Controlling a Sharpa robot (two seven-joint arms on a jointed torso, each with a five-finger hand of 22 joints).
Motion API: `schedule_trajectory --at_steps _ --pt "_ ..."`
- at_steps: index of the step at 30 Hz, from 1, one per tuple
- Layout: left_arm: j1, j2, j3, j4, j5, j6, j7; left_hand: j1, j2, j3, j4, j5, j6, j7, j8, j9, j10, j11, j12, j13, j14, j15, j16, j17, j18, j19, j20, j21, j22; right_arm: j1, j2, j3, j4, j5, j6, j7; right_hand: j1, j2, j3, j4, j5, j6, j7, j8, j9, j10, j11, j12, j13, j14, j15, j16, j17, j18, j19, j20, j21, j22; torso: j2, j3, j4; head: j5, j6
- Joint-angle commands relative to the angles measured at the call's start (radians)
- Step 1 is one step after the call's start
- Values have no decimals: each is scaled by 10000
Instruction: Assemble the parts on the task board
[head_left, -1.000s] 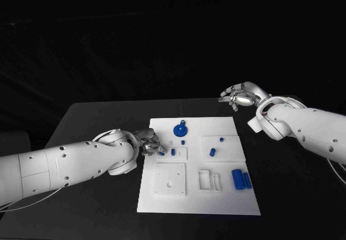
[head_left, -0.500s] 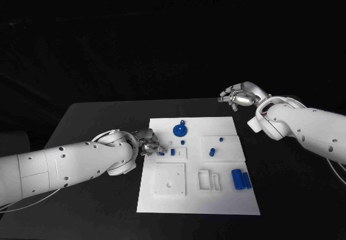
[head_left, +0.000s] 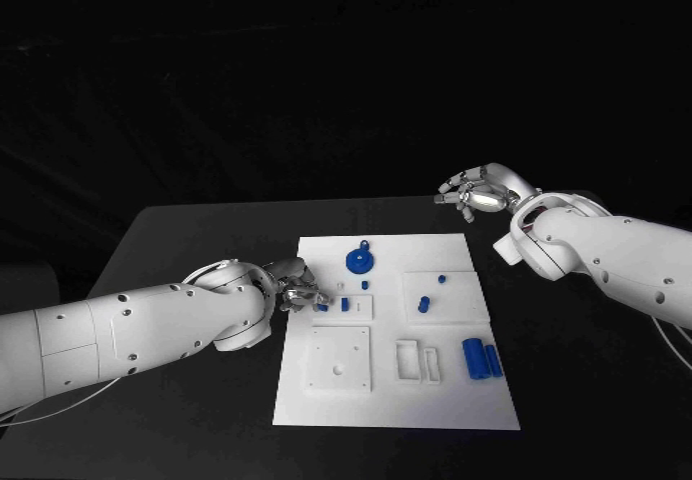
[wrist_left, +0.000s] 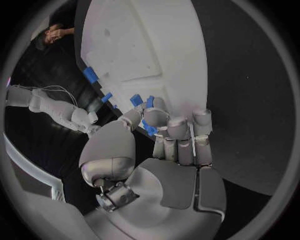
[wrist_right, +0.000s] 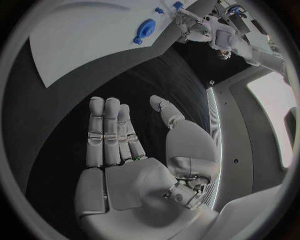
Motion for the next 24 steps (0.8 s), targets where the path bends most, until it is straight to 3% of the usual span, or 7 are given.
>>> schedule_trajectory --at_steps 1,5,9,22,23,24 --pt "-25 35 -18 0 -35 117 -37 -9 -156 -4 118 -224 343 -288 18 -15 -133 -78 63 -15 -48 -80 36 -16 199 59 -1353 36 12 -1 -1 5 8 86 -24 95 -132 20 4 60 40 -6 57 25 -17 -76 0 42 -20 -65 19 14 -14 450 35 31 -50 0 -1 -2 -2 -11 -7" --pt "-25 35 -17 9 -11 99 -31 -25 -207 0 195 -306 337 -289 27 -19 -135 -80 77 -22 -49 -84 43 -18 204 58 -1351 34 15 -1 -7 5 17 130 -19 103 -170 4 -7 70 63 -10 58 27 -21 -79 0 50 -32 -68 20 15 -17 450 37 32 -59 6 0 -4 -3 -20 -19" --pt "-25 35 -17 12 -12 101 -20 -31 -236 0 223 -323 334 -289 30 -20 -137 -80 81 -25 -52 -86 45 -20 206 57 -1351 34 17 -1 -1 5 6 146 -8 97 -363 -36 -95 106 477 -51 66 23 -42 -100 8 80 -81 -76 25 22 -28 450 44 33 -98 34 1 1 1 -31 -20" --pt "-26 65 -8 -7 -12 55 16 -54 -356 7 342 -376 325 -287 43 -26 -144 -77 96 -40 -60 -90 51 -26 213 53 -1348 29 22 -1 8 5 7 153 -1 93 -417 -22 -126 120 508 -57 68 28 -46 -106 10 93 -97 -81 27 23 -32 450 50 31 -110 44 2 -4 -2 -52 -23" --pt "-26 67 -6 -2 -12 38 14 -74 -400 12 408 -437 323 -288 48 -29 -146 -76 101 -46 -61 -91 54 -28 217 53 -1348 26 23 -1 7 5 15 153 -3 85 -418 -21 -127 121 508 -57 68 29 -46 -107 9 93 -98 -81 27 24 -32 450 50 31 -111 45 2 -1 0 -58 -25" --pt "-26 76 -4 -4 -12 27 14 -93 -444 22 502 -723 321 -292 56 -32 -151 -78 107 -55 -64 -93 57 -31 224 56 -1350 25 25 -1 8 5 21 153 -6 72 -420 -20 -127 122 509 -57 68 29 -46 -107 10 94 -98 -81 27 24 -32 450 50 30 -111 45 5 -2 -1 -63 -28"
